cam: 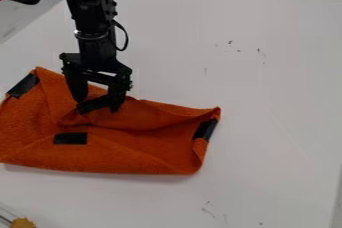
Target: Unfold the cloth from bottom to top
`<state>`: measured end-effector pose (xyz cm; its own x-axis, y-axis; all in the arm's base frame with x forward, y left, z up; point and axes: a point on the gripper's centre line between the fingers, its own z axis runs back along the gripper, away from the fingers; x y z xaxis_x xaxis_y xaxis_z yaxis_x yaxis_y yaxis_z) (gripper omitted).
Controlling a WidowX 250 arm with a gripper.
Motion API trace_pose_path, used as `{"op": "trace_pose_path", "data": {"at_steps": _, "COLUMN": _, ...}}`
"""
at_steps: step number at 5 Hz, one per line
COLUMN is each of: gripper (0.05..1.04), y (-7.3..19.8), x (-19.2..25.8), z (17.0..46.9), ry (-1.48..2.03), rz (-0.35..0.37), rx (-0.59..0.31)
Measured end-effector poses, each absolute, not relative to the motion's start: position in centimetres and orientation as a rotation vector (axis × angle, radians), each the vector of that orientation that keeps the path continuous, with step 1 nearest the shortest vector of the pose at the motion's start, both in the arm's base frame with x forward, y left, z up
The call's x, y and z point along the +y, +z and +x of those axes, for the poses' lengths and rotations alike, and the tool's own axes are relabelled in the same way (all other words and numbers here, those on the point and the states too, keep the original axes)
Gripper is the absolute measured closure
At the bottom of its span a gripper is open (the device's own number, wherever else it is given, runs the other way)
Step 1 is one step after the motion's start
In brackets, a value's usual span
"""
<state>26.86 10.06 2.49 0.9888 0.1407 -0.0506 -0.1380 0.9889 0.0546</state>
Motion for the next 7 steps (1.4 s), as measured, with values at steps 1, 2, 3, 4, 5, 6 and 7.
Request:
{"op": "trace_pose_path", "data": {"at_steps": 1, "gripper": 0.420, "y": 2.4, "x": 10.1, "z": 26.9, "ry": 0.149, "rz": 0.050, "rx": 0.046}}
{"op": "trace_pose_path", "data": {"at_steps": 2, "gripper": 0.720, "y": 2.4, "x": 10.1, "z": 26.9, "ry": 0.151, "rz": 0.047, "rx": 0.049}}
{"op": "trace_pose_path", "data": {"at_steps": 3, "gripper": 0.926, "y": 2.3, "x": 10.0, "z": 26.7, "ry": 0.152, "rz": 0.044, "rx": 0.059}}
{"op": "trace_pose_path", "data": {"at_steps": 4, "gripper": 1.019, "y": 2.5, "x": 10.0, "z": 26.6, "ry": 0.139, "rz": 0.057, "rx": 0.074}}
{"op": "trace_pose_path", "data": {"at_steps": 5, "gripper": 1.029, "y": 3.4, "x": 9.9, "z": 27.9, "ry": 0.089, "rz": 0.077, "rx": 0.050}}
{"op": "trace_pose_path", "data": {"at_steps": 6, "gripper": 1.029, "y": 4.6, "x": 10.3, "z": 30.0, "ry": 0.031, "rz": 0.088, "rx": 0.009}}
{"op": "trace_pose_path", "data": {"at_steps": 7, "gripper": 1.029, "y": 4.7, "x": 11.0, "z": 32.9, "ry": -0.045, "rz": 0.087, "rx": -0.003}}
